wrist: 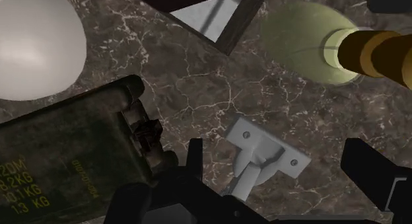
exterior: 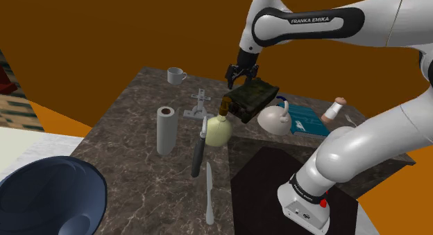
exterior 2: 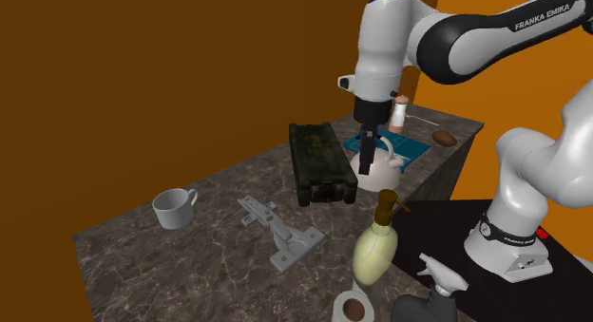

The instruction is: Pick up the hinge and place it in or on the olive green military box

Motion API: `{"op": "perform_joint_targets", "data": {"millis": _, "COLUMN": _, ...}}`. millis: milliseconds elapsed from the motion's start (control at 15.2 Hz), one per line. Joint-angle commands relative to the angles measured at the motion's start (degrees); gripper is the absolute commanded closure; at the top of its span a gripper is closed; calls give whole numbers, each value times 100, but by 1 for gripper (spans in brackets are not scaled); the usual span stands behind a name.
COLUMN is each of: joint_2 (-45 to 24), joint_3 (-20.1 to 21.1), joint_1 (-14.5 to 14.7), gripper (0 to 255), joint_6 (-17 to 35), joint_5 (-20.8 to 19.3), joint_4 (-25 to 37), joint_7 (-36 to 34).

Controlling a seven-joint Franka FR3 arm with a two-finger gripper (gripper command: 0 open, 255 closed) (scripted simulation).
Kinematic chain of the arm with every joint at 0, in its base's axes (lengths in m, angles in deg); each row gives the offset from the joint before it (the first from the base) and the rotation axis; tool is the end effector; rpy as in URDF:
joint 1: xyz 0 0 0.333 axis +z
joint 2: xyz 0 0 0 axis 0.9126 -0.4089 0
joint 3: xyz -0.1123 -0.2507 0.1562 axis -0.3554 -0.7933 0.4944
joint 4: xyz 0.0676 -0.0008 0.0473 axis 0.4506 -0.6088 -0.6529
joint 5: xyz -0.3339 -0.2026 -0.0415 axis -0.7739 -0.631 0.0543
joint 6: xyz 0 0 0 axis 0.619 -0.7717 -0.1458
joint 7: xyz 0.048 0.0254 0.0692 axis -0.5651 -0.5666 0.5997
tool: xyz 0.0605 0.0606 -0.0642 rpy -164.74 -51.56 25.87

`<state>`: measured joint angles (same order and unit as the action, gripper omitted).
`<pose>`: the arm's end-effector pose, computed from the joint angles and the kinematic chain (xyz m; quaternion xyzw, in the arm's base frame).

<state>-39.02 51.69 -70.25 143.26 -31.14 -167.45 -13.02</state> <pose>0.4386 -0.0075 0.4994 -0.9898 0.1421 0.0036 0.0008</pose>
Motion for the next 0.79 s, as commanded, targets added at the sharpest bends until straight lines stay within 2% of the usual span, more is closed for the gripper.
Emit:
{"op": "perform_joint_targets", "data": {"millis": 0, "joint_2": -373, "joint_3": 54, "joint_1": -29, "gripper": 0, "joint_6": 299, "joint_5": 41, "joint_4": 85, "joint_7": -281}}
{"op": "perform_joint_targets", "data": {"millis": 726, "joint_2": -2699, "joint_3": 15, "joint_1": -212, "gripper": 0, "joint_6": 1427, "joint_5": 106, "joint_4": 1316, "joint_7": -1453}}
